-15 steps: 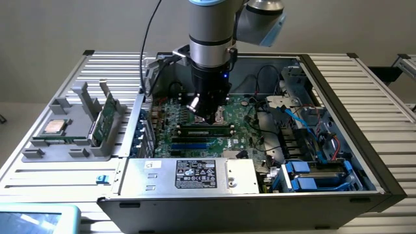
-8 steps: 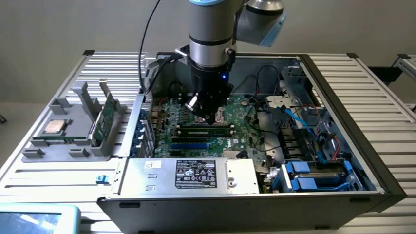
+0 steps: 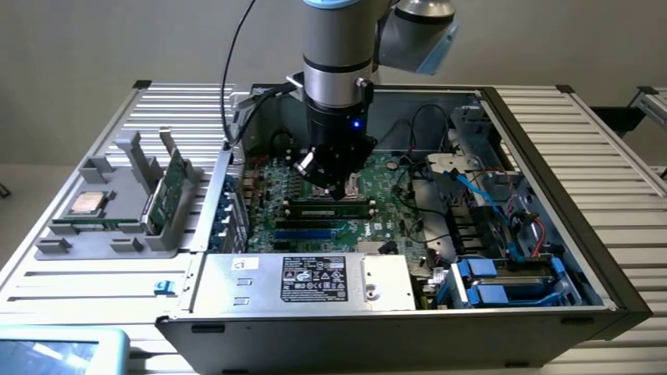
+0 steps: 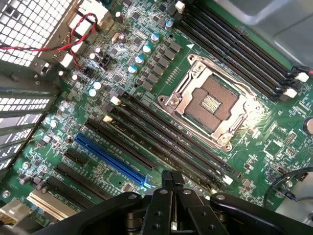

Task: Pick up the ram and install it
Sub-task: 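Press down the ram until it locks into place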

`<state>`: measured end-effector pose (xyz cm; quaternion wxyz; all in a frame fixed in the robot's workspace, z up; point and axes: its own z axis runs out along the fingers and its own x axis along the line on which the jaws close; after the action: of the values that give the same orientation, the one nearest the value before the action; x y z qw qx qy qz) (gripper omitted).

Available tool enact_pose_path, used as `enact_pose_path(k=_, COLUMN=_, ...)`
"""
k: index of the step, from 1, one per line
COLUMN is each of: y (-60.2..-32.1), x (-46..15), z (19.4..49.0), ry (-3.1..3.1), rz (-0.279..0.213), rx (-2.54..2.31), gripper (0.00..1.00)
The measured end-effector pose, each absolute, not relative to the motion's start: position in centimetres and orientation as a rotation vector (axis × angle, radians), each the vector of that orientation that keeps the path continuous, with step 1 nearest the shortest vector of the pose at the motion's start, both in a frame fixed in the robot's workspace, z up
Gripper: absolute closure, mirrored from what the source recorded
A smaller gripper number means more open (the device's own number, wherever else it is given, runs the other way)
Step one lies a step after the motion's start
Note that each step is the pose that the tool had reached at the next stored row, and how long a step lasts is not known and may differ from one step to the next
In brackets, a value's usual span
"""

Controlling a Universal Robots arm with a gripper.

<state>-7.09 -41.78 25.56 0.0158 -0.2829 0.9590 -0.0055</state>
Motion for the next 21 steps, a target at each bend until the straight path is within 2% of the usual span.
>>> enact_pose_path(k=21, y=-41.78, x=-7.09, z=25.56, ry=3.09, rz=-0.025, rx=-0.378, gripper=0.91)
